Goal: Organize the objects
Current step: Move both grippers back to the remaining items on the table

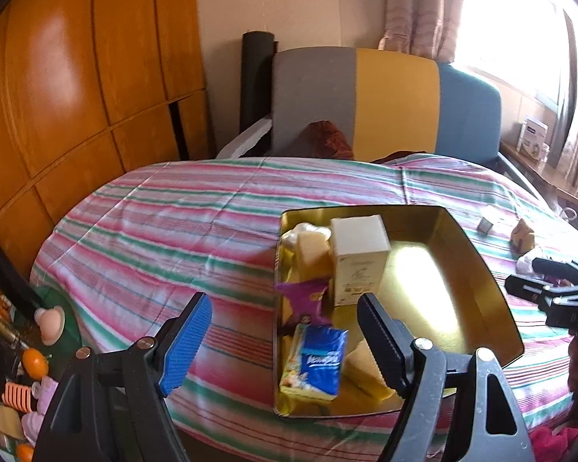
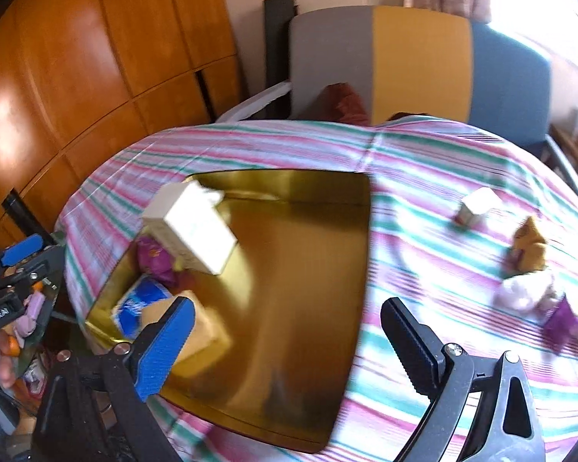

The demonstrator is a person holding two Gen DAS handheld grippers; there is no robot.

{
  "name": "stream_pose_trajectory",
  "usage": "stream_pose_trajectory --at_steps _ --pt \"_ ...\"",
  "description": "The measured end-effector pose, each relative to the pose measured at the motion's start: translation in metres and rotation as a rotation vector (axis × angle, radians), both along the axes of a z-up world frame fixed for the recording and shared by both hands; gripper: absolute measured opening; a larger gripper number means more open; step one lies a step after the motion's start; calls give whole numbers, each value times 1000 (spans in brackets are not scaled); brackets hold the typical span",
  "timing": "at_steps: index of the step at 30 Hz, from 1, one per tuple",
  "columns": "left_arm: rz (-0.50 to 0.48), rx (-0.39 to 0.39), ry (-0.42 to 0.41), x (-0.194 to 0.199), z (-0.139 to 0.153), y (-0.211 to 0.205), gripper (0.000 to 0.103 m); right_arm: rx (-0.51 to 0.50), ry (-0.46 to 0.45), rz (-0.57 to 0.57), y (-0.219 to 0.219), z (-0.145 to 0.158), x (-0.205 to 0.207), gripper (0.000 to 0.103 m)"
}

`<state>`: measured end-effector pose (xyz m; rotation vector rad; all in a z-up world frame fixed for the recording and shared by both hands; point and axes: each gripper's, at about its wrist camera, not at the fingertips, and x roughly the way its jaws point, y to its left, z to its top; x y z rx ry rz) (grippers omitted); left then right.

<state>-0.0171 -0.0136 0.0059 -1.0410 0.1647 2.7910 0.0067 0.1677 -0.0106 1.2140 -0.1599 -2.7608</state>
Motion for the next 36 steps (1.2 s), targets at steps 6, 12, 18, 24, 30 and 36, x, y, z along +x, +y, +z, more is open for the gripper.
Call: stream_pose_trajectory --at_steps 6,12,18,24,30,36 --pt "-65 -4 1 -3 6 25 79 44 5 -109 58 7 11 98" --pt "-140 -11 6 -5 12 55 79 102 3 -220 119 13 23 99" --pt "-248 15 23 -9 28 96 79 155 -8 -352 184 8 33 99" --pt "-340 40 -21 -18 33 155 79 53 -6 -564 255 -15 56 99" --pt "-427 35 -116 -43 18 223 79 -82 -29 -690 291 -18 69 99" --pt "-450 -8 -216 -74 -11 284 79 -103 -35 -705 291 -16 71 99"
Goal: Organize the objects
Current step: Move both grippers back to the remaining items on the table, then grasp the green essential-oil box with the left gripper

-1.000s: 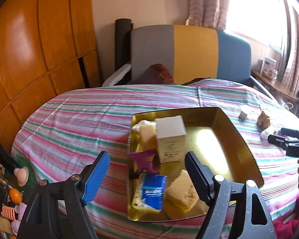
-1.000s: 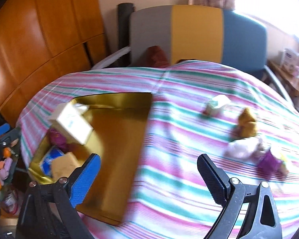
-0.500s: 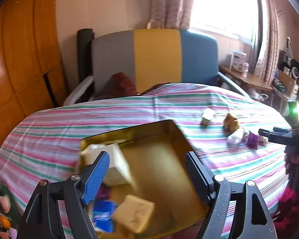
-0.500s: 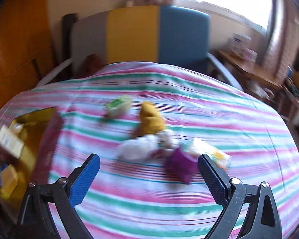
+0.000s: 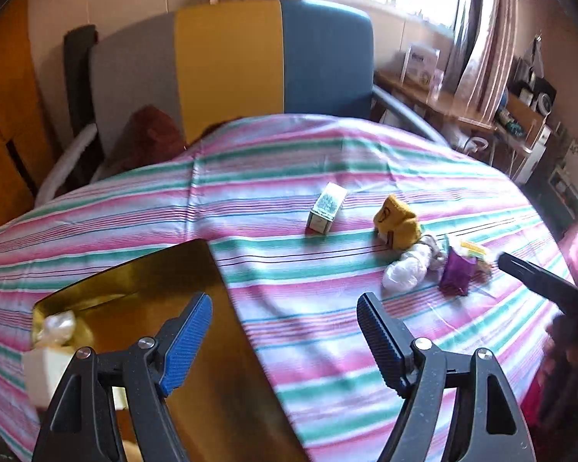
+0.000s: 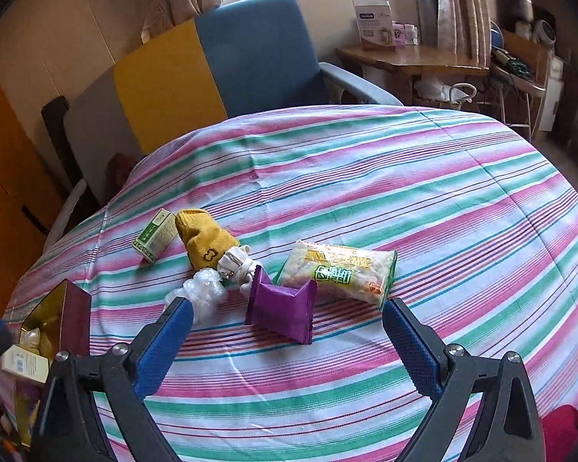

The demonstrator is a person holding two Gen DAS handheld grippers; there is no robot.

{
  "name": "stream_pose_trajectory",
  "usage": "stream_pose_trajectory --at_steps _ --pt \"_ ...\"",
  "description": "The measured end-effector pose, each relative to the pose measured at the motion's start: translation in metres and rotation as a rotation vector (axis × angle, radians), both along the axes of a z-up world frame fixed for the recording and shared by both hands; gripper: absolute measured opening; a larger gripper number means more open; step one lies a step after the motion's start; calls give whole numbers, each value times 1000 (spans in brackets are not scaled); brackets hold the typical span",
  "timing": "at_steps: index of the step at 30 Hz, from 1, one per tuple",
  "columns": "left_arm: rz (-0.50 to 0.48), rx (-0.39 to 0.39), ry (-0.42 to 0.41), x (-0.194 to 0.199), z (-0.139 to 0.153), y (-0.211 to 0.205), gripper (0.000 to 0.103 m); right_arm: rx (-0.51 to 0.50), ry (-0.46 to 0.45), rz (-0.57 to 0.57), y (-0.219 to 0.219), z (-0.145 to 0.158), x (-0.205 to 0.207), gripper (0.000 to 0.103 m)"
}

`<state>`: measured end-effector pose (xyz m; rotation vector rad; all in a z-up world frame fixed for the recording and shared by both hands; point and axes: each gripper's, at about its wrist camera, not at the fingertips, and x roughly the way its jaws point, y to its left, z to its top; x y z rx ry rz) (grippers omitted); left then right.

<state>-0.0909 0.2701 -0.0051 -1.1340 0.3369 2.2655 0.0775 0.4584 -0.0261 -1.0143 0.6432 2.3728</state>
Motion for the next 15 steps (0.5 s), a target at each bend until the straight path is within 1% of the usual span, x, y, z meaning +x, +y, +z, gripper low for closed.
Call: stream_pose_trajectory --at_steps 3,5,8,11,15 --pt "-1 -42 -11 -16 -12 26 79 -17 -8 -8 2 -2 1 99" --pt "-15 -43 -22 -27 -17 41 79 -31 -6 -15 4 -2 1 99" --pt "-52 -99 -7 -42 -30 70 79 -46 4 -20 5 0 4 100" --pt "-77 -119 -3 -56 -41 94 79 -55 22 -35 8 3 8 100" --pt "-116 -173 30 -72 -58 124 79 -98 41 -68 18 3 13 100"
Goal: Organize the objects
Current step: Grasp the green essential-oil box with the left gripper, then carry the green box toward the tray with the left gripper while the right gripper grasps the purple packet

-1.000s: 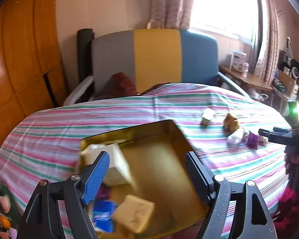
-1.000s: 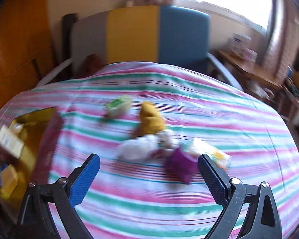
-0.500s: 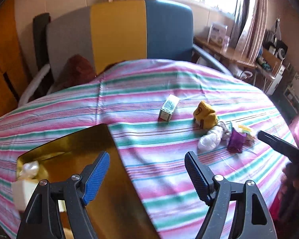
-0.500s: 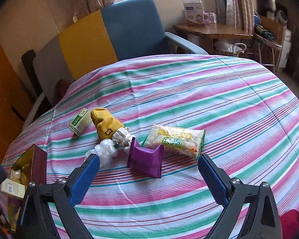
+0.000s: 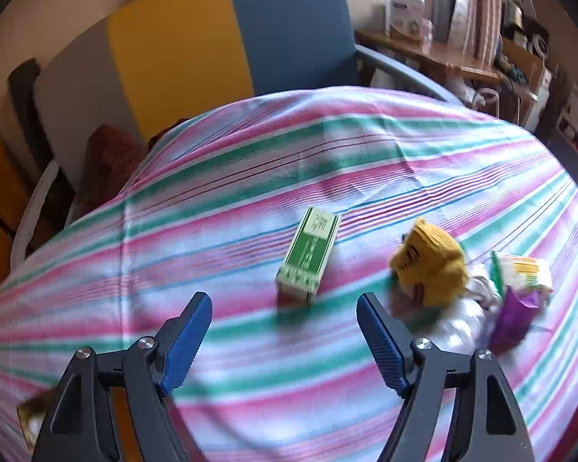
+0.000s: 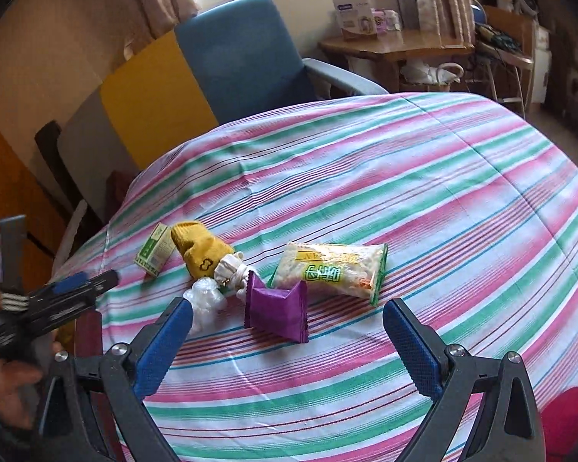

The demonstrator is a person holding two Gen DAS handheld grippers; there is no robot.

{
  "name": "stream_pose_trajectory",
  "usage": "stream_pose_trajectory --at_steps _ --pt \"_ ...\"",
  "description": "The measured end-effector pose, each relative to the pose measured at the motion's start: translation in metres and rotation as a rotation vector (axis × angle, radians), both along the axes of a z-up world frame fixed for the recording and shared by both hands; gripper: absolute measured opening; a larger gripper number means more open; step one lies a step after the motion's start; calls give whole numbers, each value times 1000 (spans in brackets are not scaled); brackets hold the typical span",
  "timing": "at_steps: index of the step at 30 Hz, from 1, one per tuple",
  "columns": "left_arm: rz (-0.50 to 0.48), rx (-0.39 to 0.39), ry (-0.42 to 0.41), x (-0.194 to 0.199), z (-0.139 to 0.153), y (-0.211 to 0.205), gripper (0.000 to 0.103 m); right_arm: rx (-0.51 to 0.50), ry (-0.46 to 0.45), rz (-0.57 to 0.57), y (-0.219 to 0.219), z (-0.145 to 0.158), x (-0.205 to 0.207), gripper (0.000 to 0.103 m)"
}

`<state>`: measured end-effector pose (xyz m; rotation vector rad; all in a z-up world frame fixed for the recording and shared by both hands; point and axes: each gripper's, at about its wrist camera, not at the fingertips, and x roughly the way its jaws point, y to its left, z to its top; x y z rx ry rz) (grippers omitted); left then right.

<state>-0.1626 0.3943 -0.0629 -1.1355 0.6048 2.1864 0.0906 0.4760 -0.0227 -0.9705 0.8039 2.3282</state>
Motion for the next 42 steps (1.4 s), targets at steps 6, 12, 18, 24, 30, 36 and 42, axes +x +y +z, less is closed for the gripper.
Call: stream_pose_trajectory --at_steps 6,12,18,24,30,36,42 --pt "-18 -35 -23 -24 -24 30 79 -84 18 -28 13 -5 4 100" --pt "-26 -49 -48 -37 -45 48 37 -109 33 -51 21 -6 8 100" --pt "51 9 -130 -30 -48 22 30 -118 38 -92 31 -7 14 100" --pt "31 58 -120 23 -24 -14 30 -115 10 -51 26 -11 6 100" --pt "-22 123 -85 85 7 -41 30 -102 -53 17 15 -21 -4 100" --pt "-29 175 -92 119 21 -69 30 -83 -91 46 8 -28 -10 100" --pt "-28 195 -92 145 27 -103 30 -168 -75 -34 31 -40 -1 91"
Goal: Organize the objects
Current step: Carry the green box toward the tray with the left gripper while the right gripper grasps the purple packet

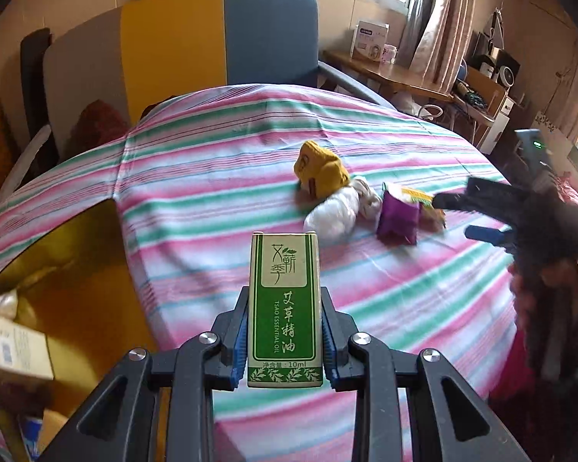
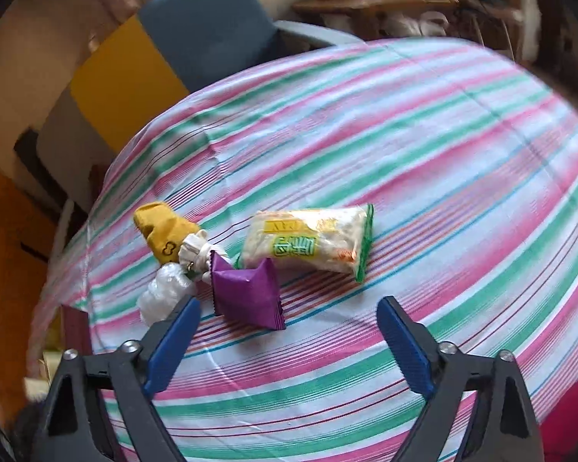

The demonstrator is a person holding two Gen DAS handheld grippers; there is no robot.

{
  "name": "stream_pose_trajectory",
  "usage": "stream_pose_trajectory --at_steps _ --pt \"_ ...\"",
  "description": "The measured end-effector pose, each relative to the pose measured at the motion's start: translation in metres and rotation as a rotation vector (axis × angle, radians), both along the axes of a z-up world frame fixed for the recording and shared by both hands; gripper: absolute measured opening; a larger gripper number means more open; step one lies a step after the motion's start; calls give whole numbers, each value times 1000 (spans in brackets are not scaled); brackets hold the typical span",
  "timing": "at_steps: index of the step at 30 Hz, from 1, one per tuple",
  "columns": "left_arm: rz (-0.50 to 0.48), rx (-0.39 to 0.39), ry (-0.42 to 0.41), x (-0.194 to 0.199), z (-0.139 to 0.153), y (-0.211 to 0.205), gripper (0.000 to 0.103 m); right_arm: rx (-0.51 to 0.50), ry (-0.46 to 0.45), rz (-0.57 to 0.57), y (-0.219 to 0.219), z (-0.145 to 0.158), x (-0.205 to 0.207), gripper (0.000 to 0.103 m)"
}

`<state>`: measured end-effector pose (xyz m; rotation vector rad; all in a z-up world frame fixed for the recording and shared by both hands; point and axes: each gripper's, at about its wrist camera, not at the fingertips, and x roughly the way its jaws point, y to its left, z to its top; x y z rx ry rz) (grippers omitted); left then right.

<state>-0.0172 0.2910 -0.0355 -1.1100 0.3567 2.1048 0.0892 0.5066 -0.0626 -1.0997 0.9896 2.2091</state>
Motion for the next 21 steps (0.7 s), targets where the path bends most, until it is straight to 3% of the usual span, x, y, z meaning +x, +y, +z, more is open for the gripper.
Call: stream_pose_trajectory --at_steps 3,21 --pt "3 11 14 10 4 -17 30 -39 14 -24 6 -5 2 90" --pt "103 56 43 20 21 -103 30 177 -96 128 -36 -23 -58 94"
